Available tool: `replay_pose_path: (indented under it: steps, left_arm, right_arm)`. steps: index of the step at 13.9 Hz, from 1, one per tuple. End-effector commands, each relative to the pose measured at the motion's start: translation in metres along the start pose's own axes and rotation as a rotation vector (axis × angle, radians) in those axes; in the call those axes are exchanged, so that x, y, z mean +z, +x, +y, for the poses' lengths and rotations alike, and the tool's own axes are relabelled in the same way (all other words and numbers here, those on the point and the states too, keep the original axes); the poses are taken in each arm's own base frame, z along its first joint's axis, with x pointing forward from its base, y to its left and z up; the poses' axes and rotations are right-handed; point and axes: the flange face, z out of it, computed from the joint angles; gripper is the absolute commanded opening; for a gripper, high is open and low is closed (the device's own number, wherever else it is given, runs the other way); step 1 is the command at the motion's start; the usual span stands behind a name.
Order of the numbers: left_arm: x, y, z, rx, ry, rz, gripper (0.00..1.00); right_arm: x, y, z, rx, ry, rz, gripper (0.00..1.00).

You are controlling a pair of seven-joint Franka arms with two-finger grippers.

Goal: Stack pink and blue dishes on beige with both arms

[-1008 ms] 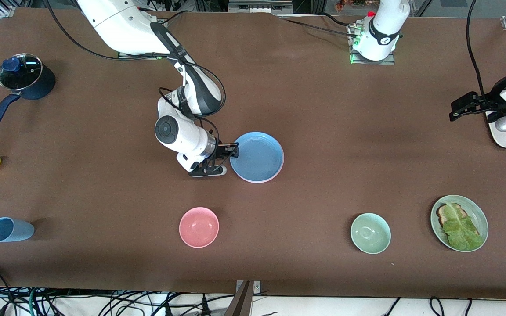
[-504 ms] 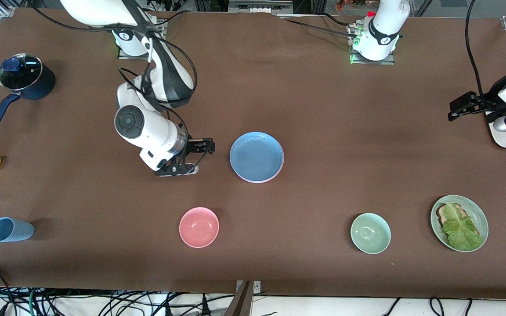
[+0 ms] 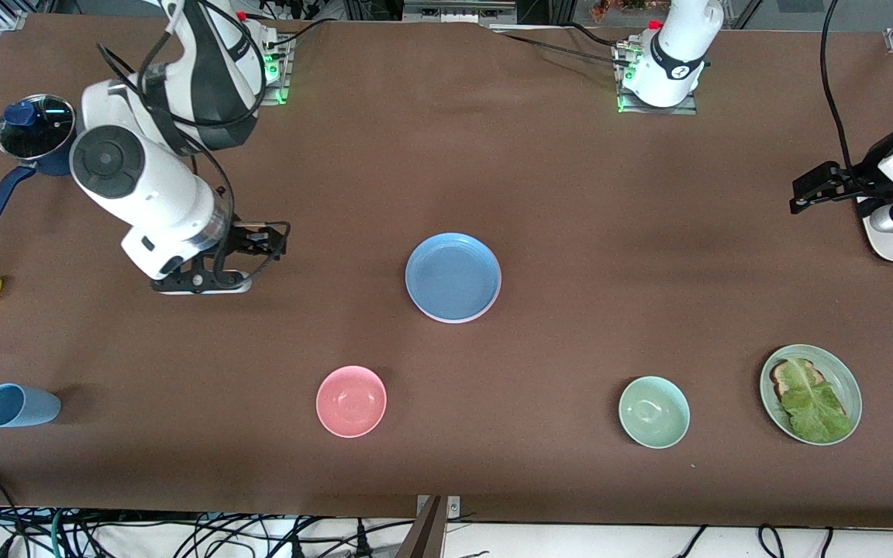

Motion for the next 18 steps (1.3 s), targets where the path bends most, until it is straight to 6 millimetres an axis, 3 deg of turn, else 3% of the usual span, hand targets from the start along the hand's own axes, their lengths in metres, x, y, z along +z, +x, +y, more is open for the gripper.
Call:
replay_pose_path:
  steps: [1,4,6,7,8,10,13,18]
  left_arm:
    - [-0.006,0.002,0.001,0.017,-0.014,0.0,1.0]
    - [-0.006,0.002,0.001,0.017,-0.014,0.0,1.0]
    - [-0.006,0.002,0.001,0.017,-0.014,0.0,1.0]
    - [-0.006,0.002,0.001,0.017,-0.014,0.0,1.0]
    - [-0.006,0.002,0.001,0.017,-0.014,0.0,1.0]
    - [-0.006,0.002,0.001,0.017,-0.014,0.0,1.0]
    - [-0.006,0.002,0.001,0.017,-0.014,-0.001,1.0]
    - [-0.003,-0.002,0.002,0.02,-0.016,-0.02,1.0]
  right_arm:
    - [-0.063,-0.001,0.03,0.041,-0.056,-0.016,1.0]
    - [-0.096,-0.006,0.067,0.087,0.019,-0.026,1.0]
    - [-0.113,-0.014,0.104,0.137,0.058,-0.007,1.0]
    - [-0.11,-0.021,0.117,0.155,0.068,-0.019,1.0]
    - [-0.112,-0.033,0.112,0.146,0.06,-0.014,1.0]
    - [-0.101,-0.049,0.145,0.196,0.074,-0.002,1.0]
    - [-0.1,-0.06,0.171,0.111,0.077,0.032,1.0]
    - [-0.114,-0.059,0.175,0.137,0.082,0.042,1.0]
